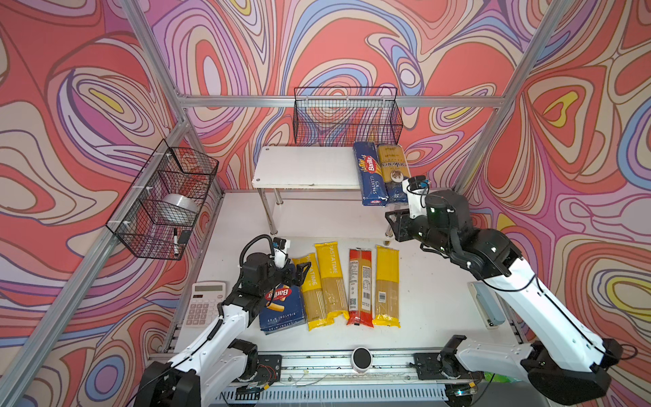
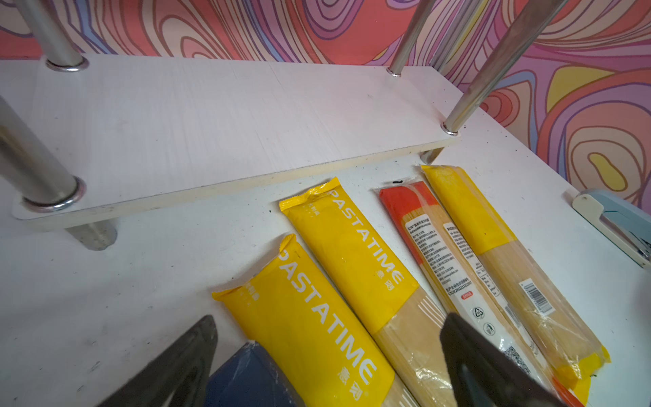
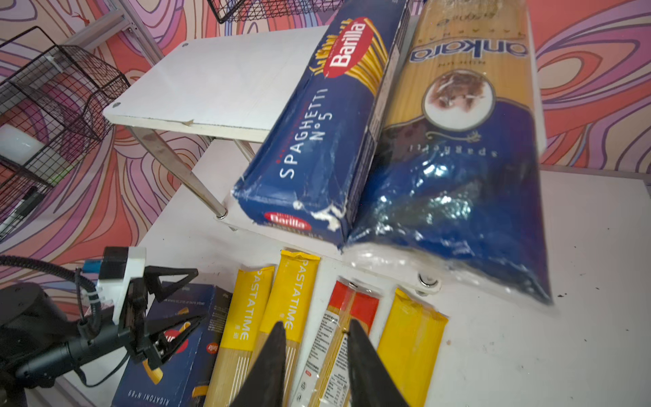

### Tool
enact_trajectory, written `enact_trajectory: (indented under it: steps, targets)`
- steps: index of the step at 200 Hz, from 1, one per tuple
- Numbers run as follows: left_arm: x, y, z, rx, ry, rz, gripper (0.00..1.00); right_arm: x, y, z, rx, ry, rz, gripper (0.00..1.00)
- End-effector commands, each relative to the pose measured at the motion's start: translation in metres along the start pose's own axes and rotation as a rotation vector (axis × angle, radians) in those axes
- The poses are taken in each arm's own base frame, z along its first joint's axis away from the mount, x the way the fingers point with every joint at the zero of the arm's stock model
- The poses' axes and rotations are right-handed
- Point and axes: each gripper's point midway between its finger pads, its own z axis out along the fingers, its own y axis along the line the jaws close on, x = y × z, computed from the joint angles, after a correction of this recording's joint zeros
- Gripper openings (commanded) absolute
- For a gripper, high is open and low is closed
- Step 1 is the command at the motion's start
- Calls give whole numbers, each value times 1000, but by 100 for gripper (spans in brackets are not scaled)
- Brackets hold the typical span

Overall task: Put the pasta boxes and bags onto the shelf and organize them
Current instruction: 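Move right gripper over the yellow bag while left gripper lowers onto rigatoni box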

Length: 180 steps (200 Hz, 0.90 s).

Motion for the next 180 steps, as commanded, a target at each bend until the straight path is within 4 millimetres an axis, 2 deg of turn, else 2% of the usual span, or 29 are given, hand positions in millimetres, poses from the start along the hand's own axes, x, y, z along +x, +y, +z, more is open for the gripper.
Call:
enact_trajectory:
  steps: [1, 48, 71, 104, 132, 139, 153, 161, 180]
  targets:
    - [-18, 7, -15, -85, -27, -6, 100, 22, 0, -1, -26, 62, -12, 31]
    - [-19, 29, -48, -261, -66, -93, 100, 68, -1, 15, -95, 69, 59, 38]
    - [-14, 37, -60, -324, -57, -101, 100, 96, -23, 18, -15, 81, 94, 39]
    - [-3, 46, -58, -371, -12, -99, 100, 132, -31, 31, -20, 103, 185, 43]
    - [5, 61, -57, -452, 24, -55, 100, 148, -32, 49, -15, 128, 212, 50]
    - [6, 64, -58, -469, 30, -44, 100, 153, -33, 55, -3, 142, 216, 54]
    - [8, 69, -59, -499, 40, -27, 100, 165, -32, 69, -4, 188, 202, 57]
    - [9, 71, -59, -509, 39, -19, 100, 173, -32, 77, 2, 218, 197, 64]
    - [14, 75, -57, -518, 21, -15, 100, 189, -30, 93, 5, 284, 190, 72]
